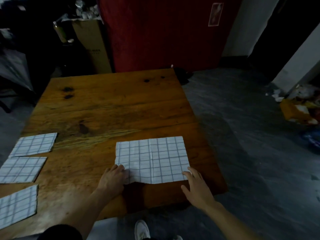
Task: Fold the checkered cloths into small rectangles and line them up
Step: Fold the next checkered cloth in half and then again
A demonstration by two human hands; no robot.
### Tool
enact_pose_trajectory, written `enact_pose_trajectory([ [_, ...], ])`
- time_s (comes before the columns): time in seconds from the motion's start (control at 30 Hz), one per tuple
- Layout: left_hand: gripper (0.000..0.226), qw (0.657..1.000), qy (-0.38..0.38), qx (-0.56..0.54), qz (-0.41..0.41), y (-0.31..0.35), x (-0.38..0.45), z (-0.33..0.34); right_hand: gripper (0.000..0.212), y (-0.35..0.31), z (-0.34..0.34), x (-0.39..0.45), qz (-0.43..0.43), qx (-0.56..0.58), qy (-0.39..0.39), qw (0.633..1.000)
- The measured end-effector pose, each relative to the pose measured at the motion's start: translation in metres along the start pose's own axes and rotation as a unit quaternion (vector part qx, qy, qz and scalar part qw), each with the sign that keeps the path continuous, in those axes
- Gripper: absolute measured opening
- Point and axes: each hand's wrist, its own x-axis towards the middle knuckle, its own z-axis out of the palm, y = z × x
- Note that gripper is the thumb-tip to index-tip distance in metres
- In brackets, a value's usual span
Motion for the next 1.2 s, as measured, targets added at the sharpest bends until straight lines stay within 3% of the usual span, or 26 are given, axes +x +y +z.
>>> enact_pose_trajectory([
  [0.17,0.007,0.990,0.116,-0.078,0.010,0.035,-0.012,-0.027,0.054,0.000,-0.017,0.000,-0.036,0.018,0.016,0.999],
  [0.37,0.013,0.971,0.179,-0.151,0.048,0.090,-0.036,-0.076,0.066,-0.033,-0.036,0.007,-0.160,0.013,0.008,0.987],
  [0.47,0.013,0.962,0.213,-0.161,0.062,0.109,-0.046,-0.091,0.058,-0.050,-0.042,0.009,-0.211,0.033,0.033,0.976],
  [0.67,0.010,0.946,0.231,-0.223,0.052,0.125,-0.056,-0.108,0.028,-0.057,-0.057,0.012,-0.245,0.070,0.066,0.965],
  [0.77,0.024,0.937,0.204,-0.274,0.065,0.119,-0.057,-0.109,0.020,-0.054,-0.073,0.014,-0.248,0.083,0.059,0.963],
  [0.83,0.035,0.943,0.175,-0.276,0.055,0.107,-0.058,-0.107,0.020,-0.050,-0.086,0.015,-0.243,0.123,0.056,0.961],
  [0.9,0.033,0.960,0.153,-0.232,0.021,0.093,-0.056,-0.103,0.018,-0.044,-0.100,0.015,-0.237,0.162,0.060,0.956],
  [0.97,0.020,0.962,0.164,-0.216,-0.005,0.084,-0.054,-0.096,0.015,-0.039,-0.112,0.015,-0.231,0.197,0.070,0.950],
  [1.2,0.012,0.910,0.250,-0.330,-0.036,0.090,-0.062,-0.104,0.006,-0.029,-0.138,0.010,-0.222,0.207,0.097,0.948],
])
